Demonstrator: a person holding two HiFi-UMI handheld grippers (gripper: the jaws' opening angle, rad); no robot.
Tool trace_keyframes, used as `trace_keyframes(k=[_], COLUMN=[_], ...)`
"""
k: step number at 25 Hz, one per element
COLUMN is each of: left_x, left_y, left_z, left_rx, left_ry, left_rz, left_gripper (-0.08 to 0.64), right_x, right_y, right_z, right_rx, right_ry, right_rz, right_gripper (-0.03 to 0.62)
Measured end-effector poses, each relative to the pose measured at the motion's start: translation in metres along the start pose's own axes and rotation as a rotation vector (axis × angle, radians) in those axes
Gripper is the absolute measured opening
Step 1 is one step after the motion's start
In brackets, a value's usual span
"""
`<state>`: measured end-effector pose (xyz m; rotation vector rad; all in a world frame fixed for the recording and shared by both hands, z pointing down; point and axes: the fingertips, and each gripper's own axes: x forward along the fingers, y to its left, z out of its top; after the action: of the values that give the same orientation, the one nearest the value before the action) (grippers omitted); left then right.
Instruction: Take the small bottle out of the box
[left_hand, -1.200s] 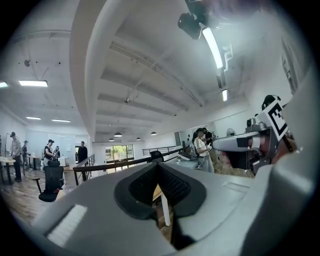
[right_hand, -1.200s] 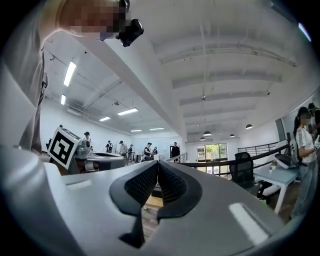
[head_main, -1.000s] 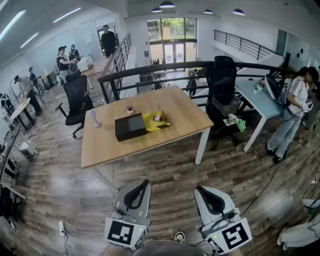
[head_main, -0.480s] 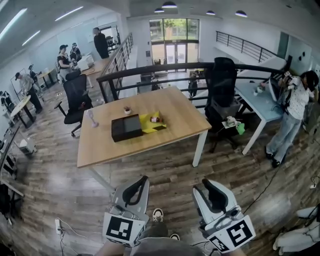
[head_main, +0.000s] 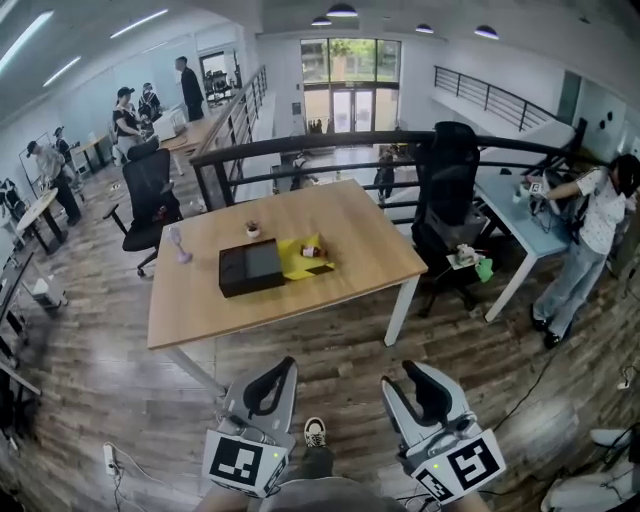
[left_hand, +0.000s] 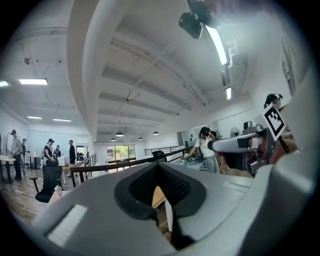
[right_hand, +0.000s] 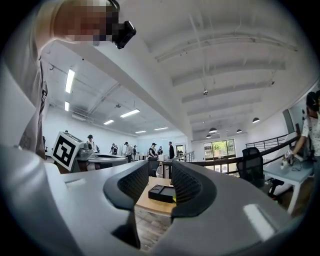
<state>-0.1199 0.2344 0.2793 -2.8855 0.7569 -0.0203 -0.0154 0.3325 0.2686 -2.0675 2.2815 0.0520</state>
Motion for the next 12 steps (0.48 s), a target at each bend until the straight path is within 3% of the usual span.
trace_keyframes(k=[12], left_x=[0.104], left_y=[0.108], left_z=[-0.031], left_rx=[-0.041], left_ry=[0.042], left_rz=[0.004], left_gripper=[0.000], right_x=[0.154], right_y=[-0.049], right_z=[-0.026], right_rx=[0.016], right_ry=[0.092], right_rz=[0.034], right_gripper=[0.123])
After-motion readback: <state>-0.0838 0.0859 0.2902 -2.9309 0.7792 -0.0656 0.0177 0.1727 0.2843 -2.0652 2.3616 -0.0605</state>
